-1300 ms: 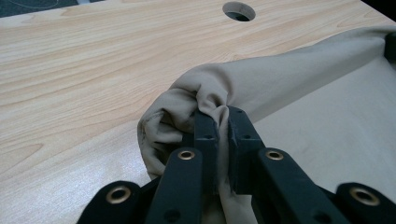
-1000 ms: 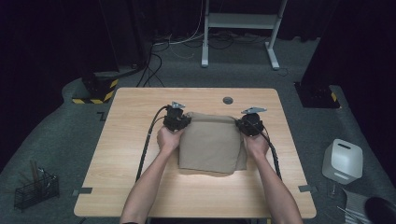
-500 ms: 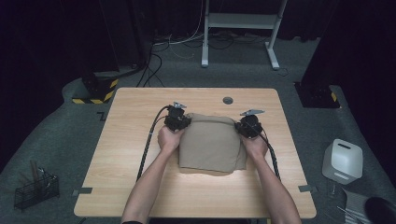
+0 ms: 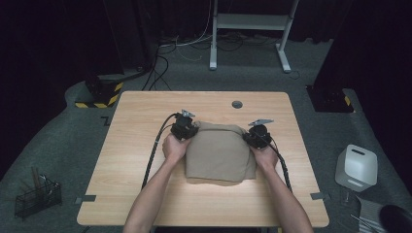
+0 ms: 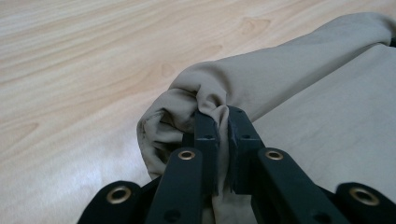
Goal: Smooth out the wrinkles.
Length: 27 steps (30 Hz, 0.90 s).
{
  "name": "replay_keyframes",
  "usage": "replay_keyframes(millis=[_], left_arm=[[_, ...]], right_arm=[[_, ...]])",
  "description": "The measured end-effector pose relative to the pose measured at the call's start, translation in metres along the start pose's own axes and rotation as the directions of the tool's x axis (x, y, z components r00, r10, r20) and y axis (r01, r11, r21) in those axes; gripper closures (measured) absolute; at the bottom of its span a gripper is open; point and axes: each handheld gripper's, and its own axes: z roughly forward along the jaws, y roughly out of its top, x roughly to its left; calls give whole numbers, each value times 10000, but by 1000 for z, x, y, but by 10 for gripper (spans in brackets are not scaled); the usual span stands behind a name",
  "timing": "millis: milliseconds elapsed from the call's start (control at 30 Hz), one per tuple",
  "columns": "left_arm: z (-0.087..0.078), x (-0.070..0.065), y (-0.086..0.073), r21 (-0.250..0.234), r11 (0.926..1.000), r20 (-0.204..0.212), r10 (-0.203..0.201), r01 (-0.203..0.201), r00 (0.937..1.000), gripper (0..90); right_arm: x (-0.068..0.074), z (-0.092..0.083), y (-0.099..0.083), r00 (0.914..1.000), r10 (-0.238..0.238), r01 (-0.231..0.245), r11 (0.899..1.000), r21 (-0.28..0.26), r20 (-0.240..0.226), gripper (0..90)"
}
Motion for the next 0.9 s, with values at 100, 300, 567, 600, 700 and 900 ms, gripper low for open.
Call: replay_keyframes(millis=[100, 300, 567, 600, 700, 900], left_arm=[[-12, -7, -13, -13, 9999, 213, 124, -123, 9997, 846], [-13, -3, -21, -45, 9991, 575, -428, 432, 9974, 845], [-14, -1, -19, -6, 9983, 624, -583, 585, 9963, 829], [-15, 0, -19, -54, 9981, 425, -610, 613, 9972, 798], [-18, 2, -18, -151, 9975, 263, -680, 684, 9973, 678], [-38, 6, -15, -809, 9938, -269, -788, 764, 9965, 497]], right_arm=[[9, -10, -12, 9995, -224, 224, 9997, -45, -213, 853], [10, -12, -18, 9994, -221, 216, 9996, -183, -281, 847], [0, -11, -18, 9993, 256, -262, 9994, -214, -262, 822], [-2, -13, -19, 9994, 333, -335, 9993, -161, -131, 823], [-7, -15, -22, 9989, 465, -464, 9989, -85, 114, 795], [-19, -39, -29, 9966, 770, -738, 9929, -934, 303, 716]])
